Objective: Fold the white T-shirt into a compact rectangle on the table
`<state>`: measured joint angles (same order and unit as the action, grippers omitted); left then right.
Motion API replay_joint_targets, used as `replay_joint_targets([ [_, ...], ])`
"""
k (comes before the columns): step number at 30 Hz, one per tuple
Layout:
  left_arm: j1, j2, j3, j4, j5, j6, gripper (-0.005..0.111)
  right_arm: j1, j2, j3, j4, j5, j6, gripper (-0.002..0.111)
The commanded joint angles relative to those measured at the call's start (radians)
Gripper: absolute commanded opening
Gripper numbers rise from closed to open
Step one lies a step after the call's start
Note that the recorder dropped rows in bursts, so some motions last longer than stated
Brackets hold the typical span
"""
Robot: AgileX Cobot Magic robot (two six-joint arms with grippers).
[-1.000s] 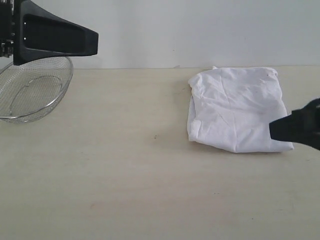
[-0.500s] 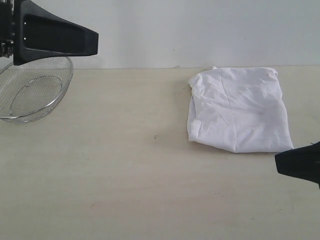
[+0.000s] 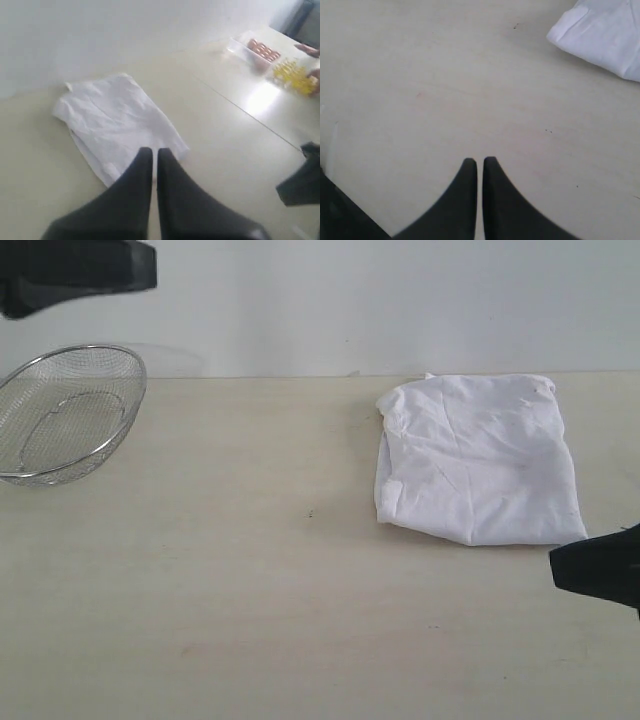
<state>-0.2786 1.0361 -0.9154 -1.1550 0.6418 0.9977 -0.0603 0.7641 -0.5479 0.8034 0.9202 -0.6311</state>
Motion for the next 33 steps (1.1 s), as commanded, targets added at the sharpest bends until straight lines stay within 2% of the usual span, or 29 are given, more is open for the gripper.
replay_joint_targets([
  [1,0.001,-0.141,0.005,0.023,-0.120,0.043,0.004,0.001,-0.006,0.002,-0.003,-0.005,-0.007,0.000],
  [6,0.028,-0.346,0.091,0.037,-0.271,0.042,0.004,0.001,-0.006,0.002,-0.003,-0.020,-0.007,0.000],
  [13,0.177,-0.628,0.391,0.039,-0.536,0.042,0.004,0.001,-0.006,0.002,-0.003,-0.020,-0.007,0.000],
  [17,0.230,-0.766,0.531,0.039,-0.642,0.042,0.004,0.001,-0.006,0.002,-0.003,-0.020,-0.007,0.000],
  [23,0.235,-0.887,0.646,0.047,-0.725,0.042,0.004,0.001,-0.006,0.002,-0.003,-0.022,-0.007,0.000],
  [33,0.235,-0.896,0.800,0.044,-0.818,0.039,0.004,0.001,-0.006,0.002,-0.003,-0.022,-0.007,0.000],
])
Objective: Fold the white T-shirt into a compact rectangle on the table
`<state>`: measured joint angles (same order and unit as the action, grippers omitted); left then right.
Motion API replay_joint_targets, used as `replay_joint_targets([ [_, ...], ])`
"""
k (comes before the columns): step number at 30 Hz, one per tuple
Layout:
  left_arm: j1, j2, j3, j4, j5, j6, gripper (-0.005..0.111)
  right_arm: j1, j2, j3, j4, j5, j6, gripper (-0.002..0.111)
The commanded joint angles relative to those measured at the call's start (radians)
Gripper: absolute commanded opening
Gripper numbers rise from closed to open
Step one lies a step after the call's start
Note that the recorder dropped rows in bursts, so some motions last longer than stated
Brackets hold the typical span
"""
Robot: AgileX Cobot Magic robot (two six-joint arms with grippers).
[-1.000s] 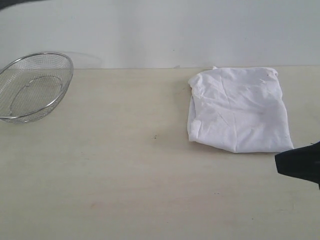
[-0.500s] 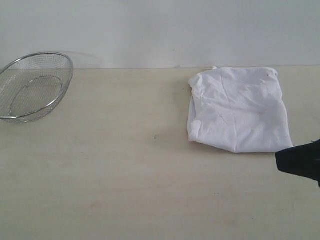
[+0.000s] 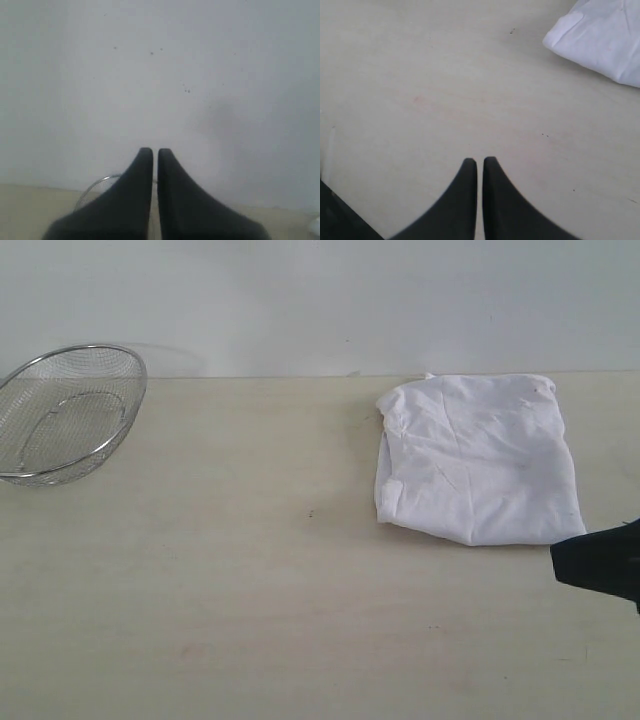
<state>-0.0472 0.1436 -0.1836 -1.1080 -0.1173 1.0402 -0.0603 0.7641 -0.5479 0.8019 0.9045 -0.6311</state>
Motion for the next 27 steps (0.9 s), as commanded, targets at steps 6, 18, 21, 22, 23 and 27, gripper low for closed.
replay_joint_targets([
  [6,0.004,-0.003,0.184,0.408,-0.134,-0.405,0.004,0.001,-0.006,0.002,-0.001,-0.006,-0.007,0.000],
  [18,0.004,-0.003,0.184,1.091,0.162,-1.202,0.004,0.001,-0.006,0.002,-0.001,-0.006,-0.007,0.000],
  [21,0.004,-0.003,0.184,1.092,0.212,-1.311,0.004,0.001,-0.006,0.002,-0.001,-0.006,-0.007,0.000],
  [22,0.004,-0.003,0.184,1.092,0.212,-1.311,0.004,0.001,-0.006,0.002,-0.001,-0.006,-0.007,0.000],
  [23,0.004,-0.003,0.184,1.092,0.212,-1.311,0.004,0.001,-0.006,0.002,-0.001,-0.006,-0.007,0.000],
  [27,0.004,-0.003,0.184,1.092,0.212,-1.310,0.004,0.001,-0.006,0.002,-0.001,-0.006,-0.007,0.000],
])
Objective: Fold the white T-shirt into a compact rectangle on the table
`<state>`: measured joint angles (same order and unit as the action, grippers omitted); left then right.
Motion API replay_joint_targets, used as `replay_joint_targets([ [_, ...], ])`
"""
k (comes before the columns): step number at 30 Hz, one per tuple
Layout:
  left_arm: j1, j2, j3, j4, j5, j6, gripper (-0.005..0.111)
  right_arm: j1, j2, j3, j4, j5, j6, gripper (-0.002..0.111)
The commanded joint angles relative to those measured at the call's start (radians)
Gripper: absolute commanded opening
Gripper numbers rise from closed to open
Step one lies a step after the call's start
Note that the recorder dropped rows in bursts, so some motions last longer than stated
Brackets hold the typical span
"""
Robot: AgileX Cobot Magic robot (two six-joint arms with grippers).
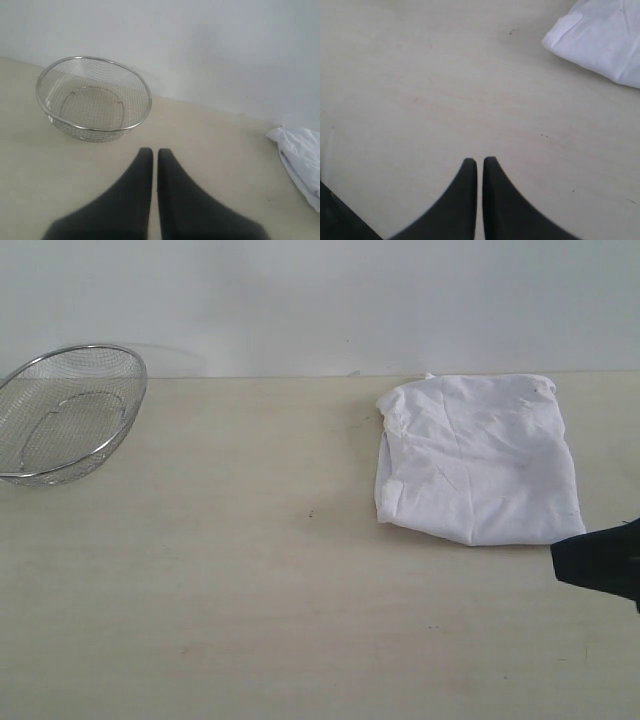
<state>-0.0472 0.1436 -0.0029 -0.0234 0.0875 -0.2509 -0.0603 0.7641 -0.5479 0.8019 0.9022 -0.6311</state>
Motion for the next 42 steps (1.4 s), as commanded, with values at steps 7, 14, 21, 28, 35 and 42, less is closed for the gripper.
replay_joint_targets([
  [7,0.004,-0.003,0.003,0.007,0.007,-0.018,0.004,0.001,-0.006,0.002,-0.001,-0.004,-0.007,0.000],
  [14,0.004,-0.003,0.003,0.007,0.007,-0.018,0.004,0.001,-0.006,0.002,-0.001,-0.004,-0.007,0.000],
  [21,0.004,-0.003,0.003,0.007,0.007,-0.018,0.004,0.025,-0.117,0.002,-0.034,-0.208,-0.047,0.000],
  [28,0.004,-0.003,0.003,0.007,0.007,-0.018,0.004,0.156,-0.321,0.032,-0.054,-0.470,-0.051,0.000],
  [35,0.004,-0.003,0.003,0.007,0.007,-0.018,0.004,0.209,-0.573,0.241,-0.060,-0.667,-0.069,0.000],
  [42,0.004,-0.003,0.003,0.007,0.007,-0.018,0.004,0.209,-0.672,0.391,-0.060,-0.774,-0.104,0.000],
])
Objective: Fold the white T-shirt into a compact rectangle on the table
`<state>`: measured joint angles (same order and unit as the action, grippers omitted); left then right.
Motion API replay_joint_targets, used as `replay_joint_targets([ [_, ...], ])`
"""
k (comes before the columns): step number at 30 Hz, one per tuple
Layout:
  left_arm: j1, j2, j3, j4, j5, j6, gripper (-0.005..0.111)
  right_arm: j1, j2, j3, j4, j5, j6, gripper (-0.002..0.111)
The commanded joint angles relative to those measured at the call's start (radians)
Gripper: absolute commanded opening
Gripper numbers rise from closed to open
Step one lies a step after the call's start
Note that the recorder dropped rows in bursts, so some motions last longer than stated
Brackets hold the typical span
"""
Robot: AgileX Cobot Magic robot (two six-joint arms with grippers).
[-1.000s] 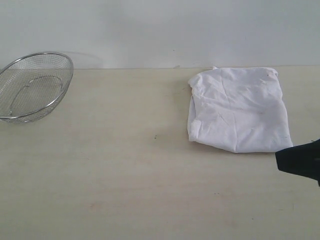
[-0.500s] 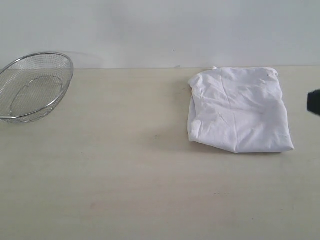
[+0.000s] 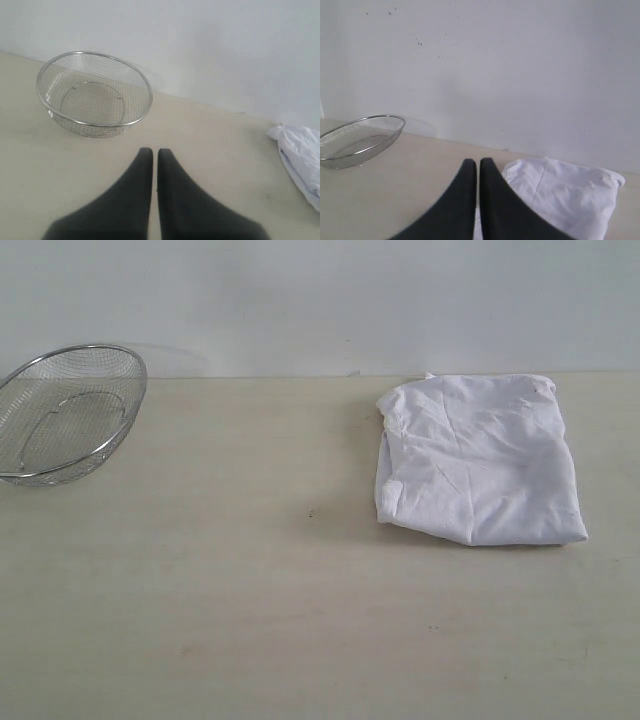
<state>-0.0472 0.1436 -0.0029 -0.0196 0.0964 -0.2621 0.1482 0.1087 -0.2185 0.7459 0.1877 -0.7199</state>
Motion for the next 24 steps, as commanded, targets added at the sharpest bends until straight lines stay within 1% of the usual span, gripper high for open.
replay_joint_targets([
  [1,0.004,-0.003,0.003,0.003,-0.002,-0.007,0.004,0.001,-0.017,0.080,-0.004,-0.064,-0.015,0.000],
  [10,0.004,-0.003,0.003,0.003,-0.002,-0.007,0.004,0.001,-0.017,0.183,-0.011,-0.147,0.012,0.000],
  [11,0.004,-0.003,0.003,0.003,-0.002,-0.007,0.004,0.001,-0.017,0.190,-0.066,-0.150,0.054,0.000],
  [12,0.004,-0.003,0.003,0.003,-0.002,-0.007,0.004,0.001,-0.017,0.199,-0.135,-0.150,0.135,0.000],
  [13,0.004,-0.003,0.003,0.003,-0.002,-0.007,0.004,0.001,-0.017,0.218,-0.356,-0.155,0.358,0.000],
  [14,0.004,-0.003,0.003,0.003,-0.002,-0.007,0.004,0.001,-0.017,0.219,-0.456,-0.160,0.467,0.000],
  [16,0.004,-0.003,0.003,0.003,-0.002,-0.007,0.004,0.001,-0.017,0.219,-0.596,-0.158,0.622,0.000],
  [17,0.004,-0.003,0.003,0.003,-0.002,-0.007,0.004,0.001,-0.017,0.219,-0.644,-0.124,0.678,0.000],
  [20,0.004,-0.003,0.003,0.003,-0.002,-0.007,0.004,0.001,-0.017,0.219,-0.714,-0.085,0.678,0.000],
  [22,0.004,-0.003,0.003,0.003,-0.002,-0.007,0.004,0.001,-0.017,0.219,-0.717,-0.052,0.660,0.000],
  [24,0.004,-0.003,0.003,0.003,-0.002,-0.007,0.004,0.001,-0.017,0.219,-0.708,0.046,0.667,0.000],
])
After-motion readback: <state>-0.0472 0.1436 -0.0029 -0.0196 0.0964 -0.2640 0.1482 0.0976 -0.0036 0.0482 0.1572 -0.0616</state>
